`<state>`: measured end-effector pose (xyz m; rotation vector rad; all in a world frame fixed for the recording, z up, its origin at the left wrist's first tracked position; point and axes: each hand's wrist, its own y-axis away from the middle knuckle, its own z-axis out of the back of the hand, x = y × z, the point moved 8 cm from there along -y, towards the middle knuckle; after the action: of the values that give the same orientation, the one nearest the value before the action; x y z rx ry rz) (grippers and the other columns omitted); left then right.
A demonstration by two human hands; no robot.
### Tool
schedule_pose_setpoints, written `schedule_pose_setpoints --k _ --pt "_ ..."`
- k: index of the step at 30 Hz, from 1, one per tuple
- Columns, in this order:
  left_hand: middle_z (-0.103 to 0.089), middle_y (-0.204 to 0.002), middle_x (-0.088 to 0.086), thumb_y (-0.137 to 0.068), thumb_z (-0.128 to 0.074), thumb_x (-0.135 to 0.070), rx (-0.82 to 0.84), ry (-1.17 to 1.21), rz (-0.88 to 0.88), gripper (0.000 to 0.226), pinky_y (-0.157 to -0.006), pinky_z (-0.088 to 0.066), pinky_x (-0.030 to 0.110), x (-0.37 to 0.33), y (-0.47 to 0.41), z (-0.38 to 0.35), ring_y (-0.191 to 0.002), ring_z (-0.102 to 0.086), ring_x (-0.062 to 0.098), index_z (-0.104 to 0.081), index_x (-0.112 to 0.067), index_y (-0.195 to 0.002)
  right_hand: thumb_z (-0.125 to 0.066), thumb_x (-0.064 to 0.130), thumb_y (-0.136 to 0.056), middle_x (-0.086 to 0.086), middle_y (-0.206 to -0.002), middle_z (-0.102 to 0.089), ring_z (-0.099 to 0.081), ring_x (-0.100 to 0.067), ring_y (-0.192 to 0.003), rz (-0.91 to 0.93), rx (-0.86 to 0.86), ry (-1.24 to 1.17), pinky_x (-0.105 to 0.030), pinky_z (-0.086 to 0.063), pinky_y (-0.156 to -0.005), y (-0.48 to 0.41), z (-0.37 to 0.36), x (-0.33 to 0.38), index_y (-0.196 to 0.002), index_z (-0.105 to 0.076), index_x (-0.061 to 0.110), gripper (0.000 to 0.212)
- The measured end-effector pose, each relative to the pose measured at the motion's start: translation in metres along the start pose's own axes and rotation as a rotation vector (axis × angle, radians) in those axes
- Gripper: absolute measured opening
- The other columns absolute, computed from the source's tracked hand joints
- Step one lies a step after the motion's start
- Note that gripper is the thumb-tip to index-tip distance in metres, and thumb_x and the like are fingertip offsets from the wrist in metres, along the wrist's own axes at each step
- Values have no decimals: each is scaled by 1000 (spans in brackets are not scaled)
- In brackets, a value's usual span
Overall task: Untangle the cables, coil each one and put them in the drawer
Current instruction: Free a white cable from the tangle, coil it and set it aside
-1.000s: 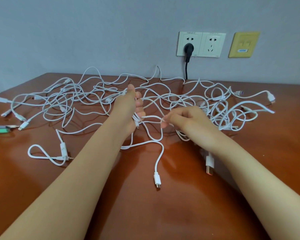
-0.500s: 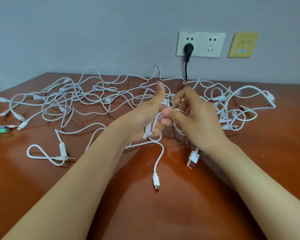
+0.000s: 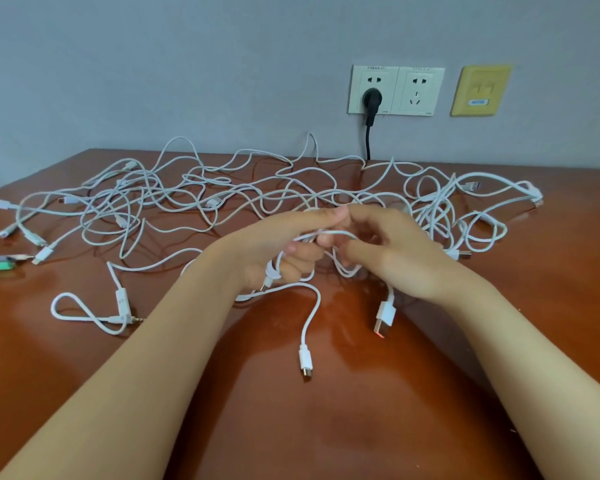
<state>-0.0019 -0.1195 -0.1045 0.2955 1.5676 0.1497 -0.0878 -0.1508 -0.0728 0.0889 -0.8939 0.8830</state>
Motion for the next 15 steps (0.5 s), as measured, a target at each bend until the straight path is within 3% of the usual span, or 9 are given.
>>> schedule_pose_setpoints --k 3,7,10,13,15 --pt "-21 -38 -9 -80 -57 -39 -52 141 -46 40 -34 -7 13 -3 -8 6 -32 -14 1 -46 -21 -46 -56 8 -80 -4 -76 -65 -57 -16 -68 -3 -107 170 -26 -43 -66 -3 4 -7 -85 -60 17 11" --pt "-22 -33 -9 -95 -45 -38 -189 454 -131 44 -28 -12 11 -12 -10 29 -26 -18 4 -38 -21 -55 -57 13 -86 -1 -80 -65 -57 -14 -75 -4 -217 139 -24 -42 -71 -4 10 -13 -88 -58 24 11" --pt "-23 -34 -9 -95 -47 -39 -271 335 -113 40 -29 -12 12 -8 -7 41 -27 -17 3 -37 -20 -60 -61 17 -86 10 -82 -61 -56 -5 -75 -34 -234 77 -14 -41 -67 -4 10 -18 -97 -56 28 16" --pt "-24 -37 -9 -91 -50 -44 -250 155 -74 40 -30 -13 13 -2 -10 29 -30 -18 3 -40 -19 -63 -58 10 -81 14 -90 -58 -56 -6 -84 -47 -260 33 -19 -42 -75 -2 12 -13 -115 -51 26 38" --pt "-24 -41 -7 -89 -47 -51 -202 108 -77 43 -31 -14 13 -2 -12 16 -32 -18 3 -41 -17 -63 -60 11 -80 12 -93 -57 -55 -4 -85 -8 -275 30 -18 -42 -76 -2 12 -3 -114 -52 26 39"
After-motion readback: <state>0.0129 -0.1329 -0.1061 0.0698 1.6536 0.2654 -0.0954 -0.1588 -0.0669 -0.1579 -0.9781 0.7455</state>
